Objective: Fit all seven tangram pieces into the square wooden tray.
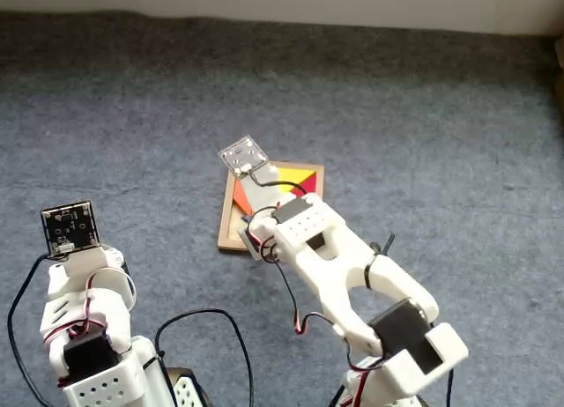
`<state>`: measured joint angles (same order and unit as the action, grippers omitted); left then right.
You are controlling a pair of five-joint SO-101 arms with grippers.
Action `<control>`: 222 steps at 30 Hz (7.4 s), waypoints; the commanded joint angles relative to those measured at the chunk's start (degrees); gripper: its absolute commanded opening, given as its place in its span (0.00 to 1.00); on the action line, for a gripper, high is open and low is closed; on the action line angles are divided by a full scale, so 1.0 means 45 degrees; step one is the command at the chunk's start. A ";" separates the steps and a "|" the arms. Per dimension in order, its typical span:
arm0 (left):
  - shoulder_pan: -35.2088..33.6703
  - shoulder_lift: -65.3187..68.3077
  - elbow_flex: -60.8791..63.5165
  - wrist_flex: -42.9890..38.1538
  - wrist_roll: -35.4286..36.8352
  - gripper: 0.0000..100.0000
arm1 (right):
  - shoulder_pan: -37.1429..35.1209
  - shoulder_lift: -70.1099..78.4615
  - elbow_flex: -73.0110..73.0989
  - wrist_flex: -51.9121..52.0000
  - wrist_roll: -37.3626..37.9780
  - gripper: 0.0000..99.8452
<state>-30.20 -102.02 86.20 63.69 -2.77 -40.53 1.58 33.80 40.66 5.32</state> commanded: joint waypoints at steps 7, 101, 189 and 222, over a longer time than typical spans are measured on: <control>-0.0088 -0.0498 -0.0049 -0.0274 -0.0117 0.03 | -0.0186 0.0205 -0.1631 0.1084 0.0000 0.33; -0.0088 -0.0498 -0.0049 -0.0274 -0.0117 0.03 | -0.2022 -0.2159 0.0557 -0.0225 0.3497 0.01; -0.0088 -0.0498 -0.0029 -0.0274 -0.0117 0.03 | -0.1319 -0.1123 0.0127 -0.1065 -0.2520 0.01; -0.0088 -0.0498 0.0166 -0.0508 -0.0527 0.03 | 0.0459 -0.0987 0.1436 -0.3995 -0.0723 0.01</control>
<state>-30.20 -102.02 87.43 62.64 -4.53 -35.60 -1.85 41.36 24.13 0.75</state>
